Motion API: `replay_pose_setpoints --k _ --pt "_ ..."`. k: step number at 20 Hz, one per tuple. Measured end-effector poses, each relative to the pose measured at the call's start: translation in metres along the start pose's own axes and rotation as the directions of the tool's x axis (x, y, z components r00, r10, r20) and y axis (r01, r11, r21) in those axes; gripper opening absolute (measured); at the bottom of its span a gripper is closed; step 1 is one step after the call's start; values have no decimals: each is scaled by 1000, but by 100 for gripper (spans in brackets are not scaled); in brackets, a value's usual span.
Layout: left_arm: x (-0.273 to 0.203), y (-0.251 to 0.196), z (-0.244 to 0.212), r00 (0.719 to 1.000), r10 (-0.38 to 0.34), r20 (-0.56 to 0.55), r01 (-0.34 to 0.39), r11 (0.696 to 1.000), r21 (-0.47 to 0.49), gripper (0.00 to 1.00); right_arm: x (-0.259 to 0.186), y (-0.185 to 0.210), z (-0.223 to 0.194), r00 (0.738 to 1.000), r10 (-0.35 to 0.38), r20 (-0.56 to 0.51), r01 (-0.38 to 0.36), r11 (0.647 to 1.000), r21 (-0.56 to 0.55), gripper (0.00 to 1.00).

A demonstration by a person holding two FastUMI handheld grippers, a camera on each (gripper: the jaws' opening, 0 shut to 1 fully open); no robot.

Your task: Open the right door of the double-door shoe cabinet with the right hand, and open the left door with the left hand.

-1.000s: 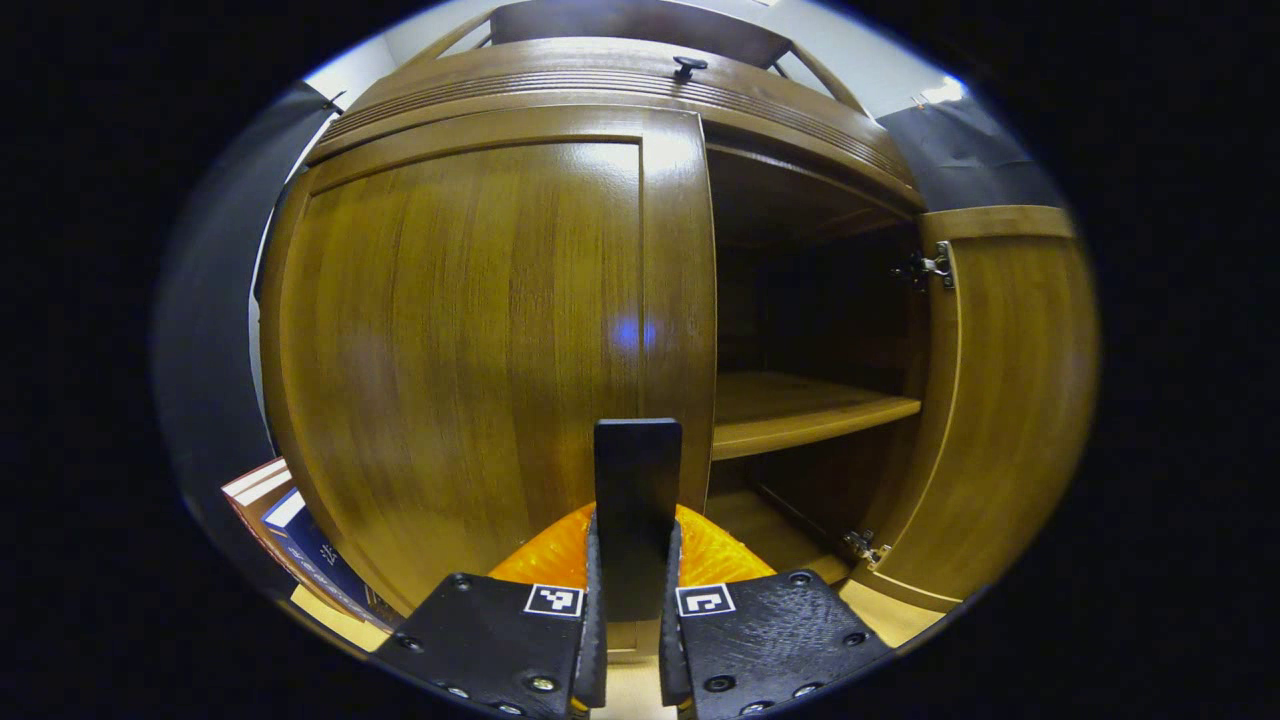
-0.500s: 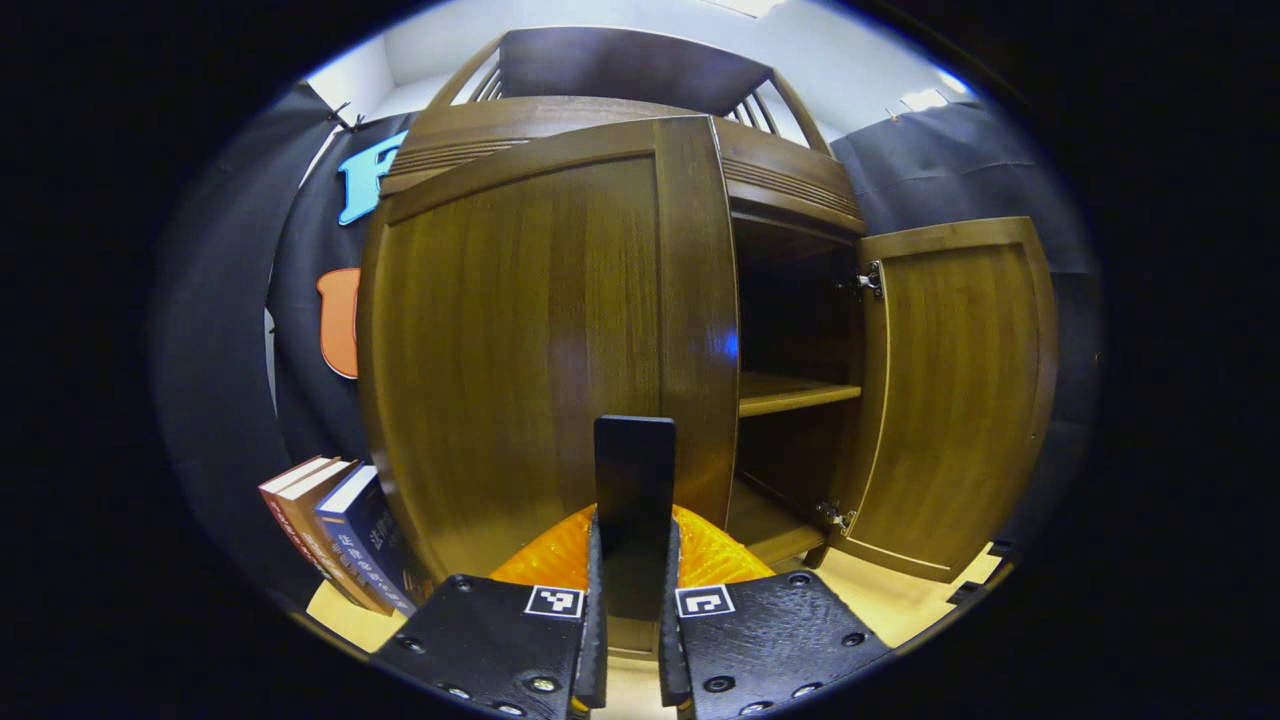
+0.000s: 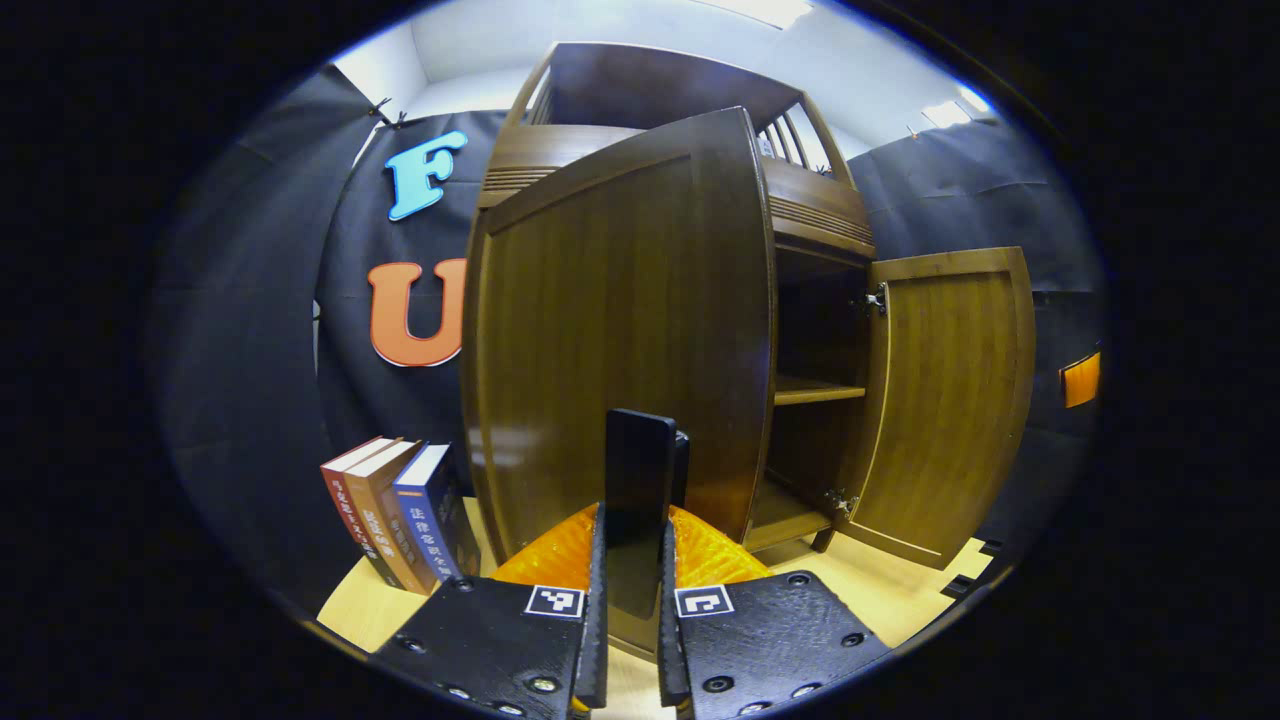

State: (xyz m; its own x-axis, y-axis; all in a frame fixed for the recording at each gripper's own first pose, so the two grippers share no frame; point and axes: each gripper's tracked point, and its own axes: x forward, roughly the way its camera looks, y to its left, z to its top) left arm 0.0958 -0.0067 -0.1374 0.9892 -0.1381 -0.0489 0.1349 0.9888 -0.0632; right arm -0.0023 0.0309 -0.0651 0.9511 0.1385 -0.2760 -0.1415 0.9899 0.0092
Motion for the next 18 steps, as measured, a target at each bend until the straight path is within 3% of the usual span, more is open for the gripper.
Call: replay_pose_setpoints --k 4,5,6,7,10,11,13,16,18 --pt "-23 28 0 999 32 2 -32 999 -2 19 11 15 -5 999 34 -23 -34 999 -11 100" --pt "-28 38 -1 999 39 0 -39 999 0 27 14 21 -5 999 47 -27 -47 999 -9 100" --pt "-33 47 -1 999 48 4 -48 999 1 27 16 26 -5 998 59 -28 -60 998 -6 100" --pt "-37 60 0 998 67 4 -67 998 4 18 19 31 -5 997 69 -31 -69 998 -6 100" --pt "-54 108 1 983 182 11 -182 983 6 18 24 46 -11 994 98 -42 -98 995 -12 100" --pt "-54 130 2 974 226 8 -226 974 7 0 25 49 -12 994 104 -44 -104 994 -13 100" --pt "-57 131 2 985 172 4 -171 985 -27 0 27 52 -14 992 116 -46 -117 993 -12 100" --pt "-54 147 4 995 95 37 -97 995 38 0 29 60 -15 991 124 -53 -125 992 -15 100" --pt "-54 157 2 998 47 29 -48 999 17 0 29 61 -15 991 124 -54 -125 992 -11 100"
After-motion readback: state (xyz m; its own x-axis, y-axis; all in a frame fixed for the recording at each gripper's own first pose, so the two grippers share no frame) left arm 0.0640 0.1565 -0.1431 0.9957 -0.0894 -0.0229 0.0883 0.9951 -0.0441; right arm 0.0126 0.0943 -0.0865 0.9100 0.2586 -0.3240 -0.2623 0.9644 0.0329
